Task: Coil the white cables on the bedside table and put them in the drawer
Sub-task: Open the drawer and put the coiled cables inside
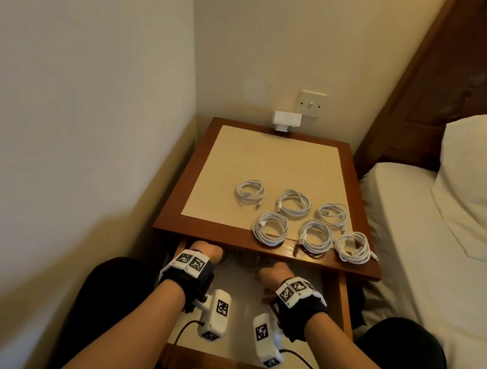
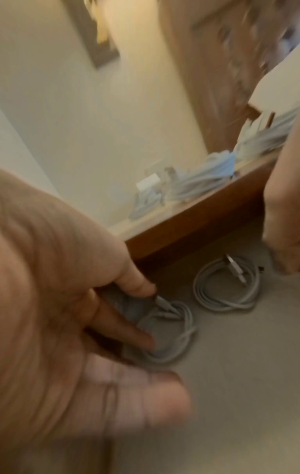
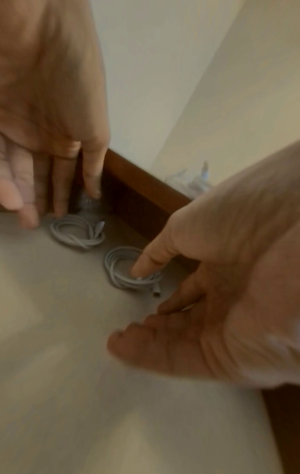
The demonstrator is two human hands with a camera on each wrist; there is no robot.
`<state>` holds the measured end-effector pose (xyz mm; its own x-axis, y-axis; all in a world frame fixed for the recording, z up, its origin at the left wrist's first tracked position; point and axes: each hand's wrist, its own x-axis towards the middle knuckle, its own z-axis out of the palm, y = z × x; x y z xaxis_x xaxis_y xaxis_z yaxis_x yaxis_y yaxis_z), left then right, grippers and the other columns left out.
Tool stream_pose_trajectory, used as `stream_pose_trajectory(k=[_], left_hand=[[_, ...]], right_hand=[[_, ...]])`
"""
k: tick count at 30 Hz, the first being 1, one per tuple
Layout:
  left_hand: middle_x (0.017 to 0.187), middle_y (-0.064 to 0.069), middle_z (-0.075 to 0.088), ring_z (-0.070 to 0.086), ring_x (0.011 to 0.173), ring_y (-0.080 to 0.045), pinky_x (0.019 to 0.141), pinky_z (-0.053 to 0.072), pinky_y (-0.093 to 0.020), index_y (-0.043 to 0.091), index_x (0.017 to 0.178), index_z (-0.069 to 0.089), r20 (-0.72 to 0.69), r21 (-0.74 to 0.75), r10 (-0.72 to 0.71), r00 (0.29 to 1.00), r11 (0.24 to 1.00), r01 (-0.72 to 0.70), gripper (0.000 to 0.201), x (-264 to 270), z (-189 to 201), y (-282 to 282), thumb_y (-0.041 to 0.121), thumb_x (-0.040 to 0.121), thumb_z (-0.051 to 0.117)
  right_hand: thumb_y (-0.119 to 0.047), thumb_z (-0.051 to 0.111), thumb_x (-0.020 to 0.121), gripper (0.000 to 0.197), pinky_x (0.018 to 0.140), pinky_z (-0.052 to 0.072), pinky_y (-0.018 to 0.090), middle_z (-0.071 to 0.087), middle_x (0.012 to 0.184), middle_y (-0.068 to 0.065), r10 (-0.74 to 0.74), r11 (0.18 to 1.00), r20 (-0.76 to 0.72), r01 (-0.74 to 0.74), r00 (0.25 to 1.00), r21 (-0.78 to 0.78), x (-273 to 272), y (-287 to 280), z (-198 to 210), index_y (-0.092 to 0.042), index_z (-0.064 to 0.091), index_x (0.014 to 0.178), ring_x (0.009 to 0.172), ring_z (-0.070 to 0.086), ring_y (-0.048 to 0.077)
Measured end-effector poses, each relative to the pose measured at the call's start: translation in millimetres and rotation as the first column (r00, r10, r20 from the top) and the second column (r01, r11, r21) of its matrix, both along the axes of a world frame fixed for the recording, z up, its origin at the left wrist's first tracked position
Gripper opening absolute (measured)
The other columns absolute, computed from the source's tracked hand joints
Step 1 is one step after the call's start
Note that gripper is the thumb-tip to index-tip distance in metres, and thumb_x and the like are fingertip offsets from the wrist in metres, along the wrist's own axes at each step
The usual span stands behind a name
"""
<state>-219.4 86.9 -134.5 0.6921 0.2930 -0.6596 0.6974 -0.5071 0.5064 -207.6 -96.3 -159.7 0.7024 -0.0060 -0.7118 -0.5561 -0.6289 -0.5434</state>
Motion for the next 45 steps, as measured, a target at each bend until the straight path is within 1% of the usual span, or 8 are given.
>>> stream_pose_trajectory(k=[3, 6, 14, 21, 25, 35, 40, 45], left_hand=[[0.099, -0.018, 0.07, 0.071, 0.081, -0.032, 0.069, 0.059, -0.035, -0.003, 0.114, 0.061, -0.048, -0.061, 0.001, 0.999, 0.998, -0.004, 0.038, -4, 18, 0, 0.023, 0.086, 0.063], [0.072, -0.01, 0.069, 0.059, 0.045, -0.017, 0.037, 0.039, -0.018, -0.003, 0.089, 0.067, 0.024, -0.108, -0.008, 1.0, 0.994, 0.011, 0.019, 2, 47, -1, 0.013, 0.09, 0.057], [0.06, -0.011, 0.069, 0.064, 0.049, -0.022, 0.061, 0.059, -0.033, 0.0, 0.073, 0.071, 0.427, -0.094, 0.272, 0.862, 0.962, -0.257, 0.041, 54, 86, -20, 0.035, 0.086, 0.055], [0.085, -0.018, 0.071, 0.069, 0.071, -0.037, 0.068, 0.06, -0.047, 0.002, 0.083, 0.067, 0.406, 0.106, 0.249, 0.879, 0.943, -0.316, 0.074, 139, -11, -8, 0.071, 0.063, 0.052], [0.088, -0.014, 0.066, 0.067, 0.085, -0.034, 0.065, 0.051, -0.034, 0.002, 0.079, 0.061, 0.371, 0.142, 0.143, 0.918, 0.968, -0.209, 0.049, 104, 63, -30, 0.05, 0.079, 0.069], [0.089, -0.012, 0.067, 0.064, 0.082, -0.029, 0.065, 0.049, -0.03, 0.007, 0.063, 0.052, 0.34, 0.25, 0.084, 0.937, 0.952, -0.176, 0.032, 107, 76, -33, 0.025, 0.079, 0.072], [0.077, -0.012, 0.07, 0.07, 0.072, -0.031, 0.06, 0.058, -0.034, 0.001, 0.066, 0.066, 0.35, 0.08, 0.194, 0.916, 0.968, -0.236, 0.029, 104, 63, -19, 0.025, 0.067, 0.082], [0.06, -0.021, 0.066, 0.066, 0.055, -0.032, 0.055, 0.06, -0.043, -0.009, 0.065, 0.062, 0.277, -0.335, 0.422, 0.863, 0.885, -0.324, 0.023, 77, 60, -7, 0.005, 0.082, 0.07]], right_hand=[[-0.016, 0.065, 0.085, 0.02, 0.057, 0.055, 0.028, 0.064, 0.095, 0.011, -0.037, 0.998, 0.012, 0.036, 0.999, 0.06, -16, -5, 33, -0.007, 0.058, 0.102, 0.077, 0.065, 0.02], [-0.015, 0.06, 0.092, 0.008, 0.042, 0.043, 0.021, 0.056, 0.067, 0.006, -0.17, 0.955, 0.073, 0.145, 0.983, 0.26, -22, -13, 60, -0.009, 0.059, 0.088, 0.046, 0.051, 0.014], [-0.049, 0.057, 0.092, 0.05, 0.053, 0.059, 0.035, 0.071, 0.071, 0.014, -0.23, 0.973, 0.388, 0.213, 0.893, 0.089, 2, -5, 81, -0.001, 0.061, 0.079, 0.052, 0.07, 0.025], [-0.053, 0.054, 0.09, 0.053, 0.064, 0.062, 0.039, 0.071, 0.072, 0.012, -0.099, 0.974, 0.449, 0.18, 0.888, -0.142, 13, 0, 70, -0.004, 0.066, 0.076, 0.058, 0.07, 0.024], [-0.048, 0.054, 0.089, 0.044, 0.071, 0.06, 0.039, 0.07, 0.078, 0.012, -0.065, 0.971, 0.461, 0.163, 0.885, -0.177, 13, 2, 68, -0.008, 0.062, 0.071, 0.071, 0.07, 0.029], [-0.046, 0.057, 0.079, 0.038, 0.068, 0.06, 0.039, 0.07, 0.079, 0.011, -0.136, 0.974, 0.447, 0.202, 0.884, -0.103, 11, 0, 61, -0.008, 0.062, 0.078, 0.071, 0.069, 0.03], [-0.055, 0.057, 0.054, 0.045, 0.069, 0.061, 0.043, 0.071, 0.067, 0.007, -0.285, 0.958, 0.408, 0.275, 0.867, 0.084, 11, -6, 42, -0.013, 0.062, 0.071, 0.065, 0.071, 0.027], [-0.027, 0.068, 0.081, 0.025, 0.074, 0.06, 0.039, 0.069, 0.055, 0.003, -0.359, 0.934, 0.415, 0.32, 0.836, 0.162, -9, -2, 67, -0.013, 0.064, 0.061, 0.06, 0.071, 0.016]])
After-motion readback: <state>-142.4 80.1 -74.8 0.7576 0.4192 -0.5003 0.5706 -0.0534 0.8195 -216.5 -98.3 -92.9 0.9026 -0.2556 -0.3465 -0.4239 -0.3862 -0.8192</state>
